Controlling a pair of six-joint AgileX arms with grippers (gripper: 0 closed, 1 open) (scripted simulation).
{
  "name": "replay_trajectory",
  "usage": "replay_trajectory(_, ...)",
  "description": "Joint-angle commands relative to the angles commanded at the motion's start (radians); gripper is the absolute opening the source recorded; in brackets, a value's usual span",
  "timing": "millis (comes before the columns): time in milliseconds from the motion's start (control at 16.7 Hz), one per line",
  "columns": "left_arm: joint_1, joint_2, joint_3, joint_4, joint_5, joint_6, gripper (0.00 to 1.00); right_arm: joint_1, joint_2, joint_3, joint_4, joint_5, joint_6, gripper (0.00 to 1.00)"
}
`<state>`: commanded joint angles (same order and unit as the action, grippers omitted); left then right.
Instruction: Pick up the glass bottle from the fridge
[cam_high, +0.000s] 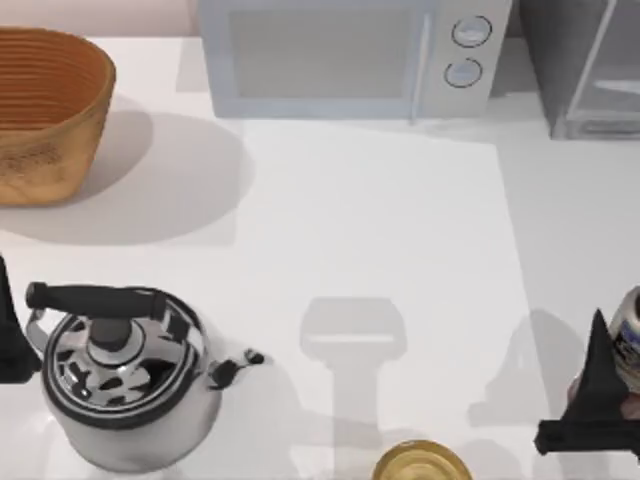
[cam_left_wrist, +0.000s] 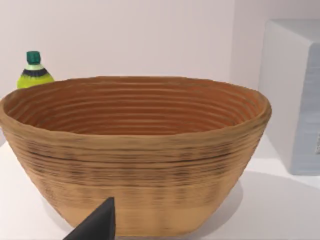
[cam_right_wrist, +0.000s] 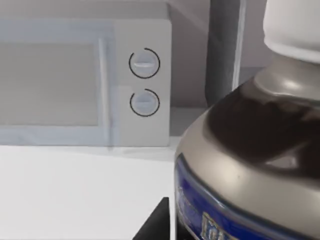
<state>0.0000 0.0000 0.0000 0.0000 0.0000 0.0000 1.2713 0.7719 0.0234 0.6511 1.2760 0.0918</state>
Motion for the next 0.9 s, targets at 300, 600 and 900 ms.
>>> replay_trajectory(300, 0.0, 0.0, 0.0, 0.0, 0.0, 0.0, 1.0, -0.001, 0.002, -0.005, 0.001, -0.001, 0.001, 0.0)
replay_trajectory(600, 0.0, 0.0, 0.0, 0.0, 0.0, 0.0, 1.0, -0.053, 0.164, -0.025, 0.162, -0.046, -0.019, 0.0)
replay_trajectory(900, 0.0, 0.0, 0.0, 0.0, 0.0, 0.0, 1.0, -0.175, 0.508, -0.041, 0.55, -0.163, -0.033, 0.0)
